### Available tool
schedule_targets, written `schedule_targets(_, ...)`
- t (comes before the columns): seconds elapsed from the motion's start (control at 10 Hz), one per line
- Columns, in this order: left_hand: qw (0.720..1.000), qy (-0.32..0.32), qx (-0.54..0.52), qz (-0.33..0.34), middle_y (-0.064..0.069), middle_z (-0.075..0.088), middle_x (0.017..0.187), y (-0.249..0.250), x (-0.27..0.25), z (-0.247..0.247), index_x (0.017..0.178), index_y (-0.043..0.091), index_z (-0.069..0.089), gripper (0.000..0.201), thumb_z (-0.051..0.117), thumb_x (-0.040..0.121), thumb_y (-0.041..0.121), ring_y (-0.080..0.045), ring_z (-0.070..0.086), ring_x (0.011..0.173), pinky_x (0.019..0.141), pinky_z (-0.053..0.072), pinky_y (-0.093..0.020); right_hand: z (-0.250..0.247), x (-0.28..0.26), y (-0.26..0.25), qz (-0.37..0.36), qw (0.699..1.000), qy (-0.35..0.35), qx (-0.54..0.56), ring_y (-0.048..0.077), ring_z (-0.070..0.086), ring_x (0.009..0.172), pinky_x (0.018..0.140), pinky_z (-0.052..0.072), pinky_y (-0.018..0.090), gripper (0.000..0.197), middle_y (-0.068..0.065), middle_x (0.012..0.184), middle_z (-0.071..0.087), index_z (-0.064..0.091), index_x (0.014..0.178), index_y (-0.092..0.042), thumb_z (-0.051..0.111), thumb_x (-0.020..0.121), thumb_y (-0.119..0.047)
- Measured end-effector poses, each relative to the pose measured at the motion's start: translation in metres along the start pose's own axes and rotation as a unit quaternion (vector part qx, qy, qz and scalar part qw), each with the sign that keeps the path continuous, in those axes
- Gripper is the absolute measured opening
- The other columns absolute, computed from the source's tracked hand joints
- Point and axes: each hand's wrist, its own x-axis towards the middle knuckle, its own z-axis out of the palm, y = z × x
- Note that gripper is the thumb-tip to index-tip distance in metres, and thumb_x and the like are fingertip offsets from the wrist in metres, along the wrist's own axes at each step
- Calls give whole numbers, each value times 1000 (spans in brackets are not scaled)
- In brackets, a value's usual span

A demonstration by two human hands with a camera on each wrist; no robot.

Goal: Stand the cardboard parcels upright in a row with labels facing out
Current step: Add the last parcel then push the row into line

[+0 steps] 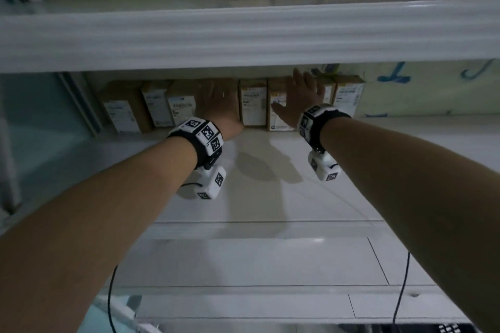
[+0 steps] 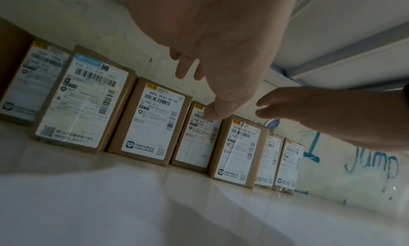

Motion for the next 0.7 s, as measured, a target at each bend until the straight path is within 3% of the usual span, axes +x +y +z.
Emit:
schedule_targets(0.1,999,18,-34,-20,-16,38,165,6,2,0,161,18,31,97,77,79,44,-45,30,157,129,27,-55,-17,-9,-1,-33,999,29,20,35,65,111,89,53,42,36,11,105,65,64,94,-15,48,104,-45)
schedule_targets(0.2,998,-55,-2,-22,-18,67,135,17,6,-1,139,14,58,66,63,85,52,-41,65,119,102,57,-49,-14,-4,2,-16,997,-69,35,29,63,80,64,45,30,42,4,81,56,48,75,-15,49,104,-46)
schedule_targets(0.3,988,-144,54,21,-10,71,103,23,9,5,122,19,66,69,46,79,69,-31,68,84,82,63,-44,-3,0,4,-16,995,-99,27,21,53,65,68,44,33,47,3,75,51,42,68,-20,51,102,-50)
schedule_targets(0.4,979,-180,84,39,-7,70,99,26,9,8,121,20,67,64,49,81,67,-28,68,83,81,62,-40,6,-4,4,-5,990,-137,24,22,58,69,70,47,35,47,6,81,58,48,71,-16,51,103,-51)
schedule_targets(0.5,979,-185,75,45,-5,72,105,28,7,13,127,22,67,72,53,79,73,-27,70,88,87,64,-43,9,-12,6,31,987,-140,66,24,61,72,69,49,35,42,4,80,59,53,77,-14,53,102,-48)
schedule_targets(0.6,977,-197,68,45,-7,71,106,26,12,24,120,14,66,68,63,88,75,-28,70,90,86,62,-39,15,-19,8,52,985,-148,78,25,61,75,71,49,37,35,6,86,61,52,84,-14,54,103,-44)
schedule_targets(0.7,976,-203,63,46,-7,70,100,24,14,29,117,12,68,65,64,90,72,-27,70,89,88,63,-41,19,-21,1,27,985,-156,63,29,63,84,75,50,39,28,8,96,61,50,100,-14,52,105,-41)
